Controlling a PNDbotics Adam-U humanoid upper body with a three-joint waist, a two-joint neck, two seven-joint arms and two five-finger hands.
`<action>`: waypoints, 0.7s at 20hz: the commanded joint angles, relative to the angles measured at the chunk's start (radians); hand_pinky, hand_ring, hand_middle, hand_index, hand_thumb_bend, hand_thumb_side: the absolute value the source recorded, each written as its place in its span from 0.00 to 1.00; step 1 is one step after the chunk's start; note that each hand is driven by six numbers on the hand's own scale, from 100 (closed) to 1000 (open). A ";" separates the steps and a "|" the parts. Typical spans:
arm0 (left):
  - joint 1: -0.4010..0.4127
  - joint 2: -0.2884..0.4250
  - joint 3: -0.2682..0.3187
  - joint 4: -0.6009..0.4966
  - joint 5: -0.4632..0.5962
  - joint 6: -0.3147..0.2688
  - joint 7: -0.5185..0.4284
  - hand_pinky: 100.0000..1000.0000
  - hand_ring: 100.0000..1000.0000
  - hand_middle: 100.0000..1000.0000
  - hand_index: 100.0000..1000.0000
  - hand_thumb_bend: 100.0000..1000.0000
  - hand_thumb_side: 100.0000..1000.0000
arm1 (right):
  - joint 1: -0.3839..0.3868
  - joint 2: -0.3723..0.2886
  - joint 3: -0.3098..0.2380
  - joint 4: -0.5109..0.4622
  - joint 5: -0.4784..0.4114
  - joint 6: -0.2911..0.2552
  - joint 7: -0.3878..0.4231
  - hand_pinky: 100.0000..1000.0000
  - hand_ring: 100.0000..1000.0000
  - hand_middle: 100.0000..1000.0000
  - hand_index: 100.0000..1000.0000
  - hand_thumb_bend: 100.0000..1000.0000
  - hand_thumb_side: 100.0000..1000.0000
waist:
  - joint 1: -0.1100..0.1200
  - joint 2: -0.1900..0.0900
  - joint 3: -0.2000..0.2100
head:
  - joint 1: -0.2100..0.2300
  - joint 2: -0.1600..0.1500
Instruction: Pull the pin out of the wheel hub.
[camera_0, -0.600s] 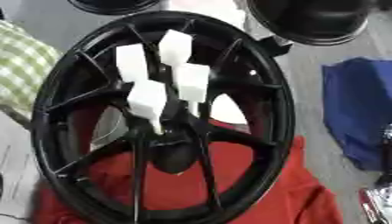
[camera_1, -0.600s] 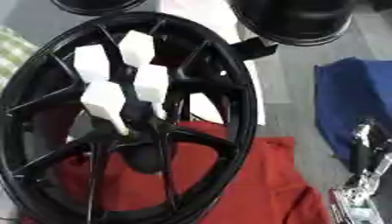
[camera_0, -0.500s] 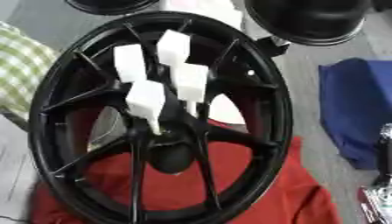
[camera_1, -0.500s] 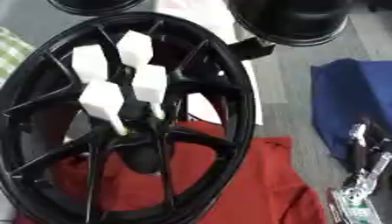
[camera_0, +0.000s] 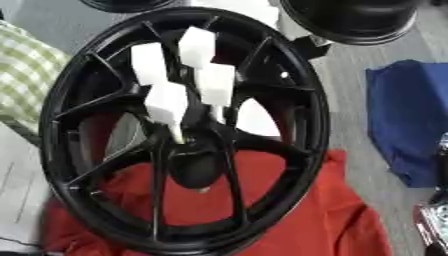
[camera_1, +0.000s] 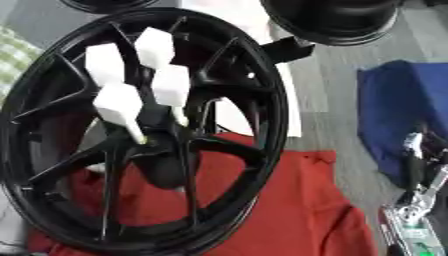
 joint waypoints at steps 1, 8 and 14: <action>-0.009 0.038 0.004 -0.042 0.024 0.015 -0.006 0.56 0.49 0.48 0.65 0.18 0.95 | -0.006 -0.024 -0.002 -0.009 -0.004 0.000 -0.003 0.49 0.67 0.61 0.72 0.28 0.52 | 0.003 -0.020 -0.001 | 0.010 -0.014; -0.151 0.176 -0.027 -0.099 -0.020 0.050 -0.085 0.57 0.52 0.52 0.69 0.08 0.87 | 0.011 -0.020 -0.008 -0.022 0.008 0.004 -0.009 0.49 0.66 0.61 0.74 0.28 0.52 | 0.001 -0.013 0.010 | -0.017 0.017; -0.309 0.308 -0.084 -0.173 -0.104 0.053 -0.182 0.58 0.52 0.51 0.68 0.11 0.69 | 0.027 -0.007 -0.020 -0.047 0.027 0.000 -0.020 0.49 0.65 0.61 0.74 0.26 0.57 | 0.001 -0.001 0.021 | -0.011 0.008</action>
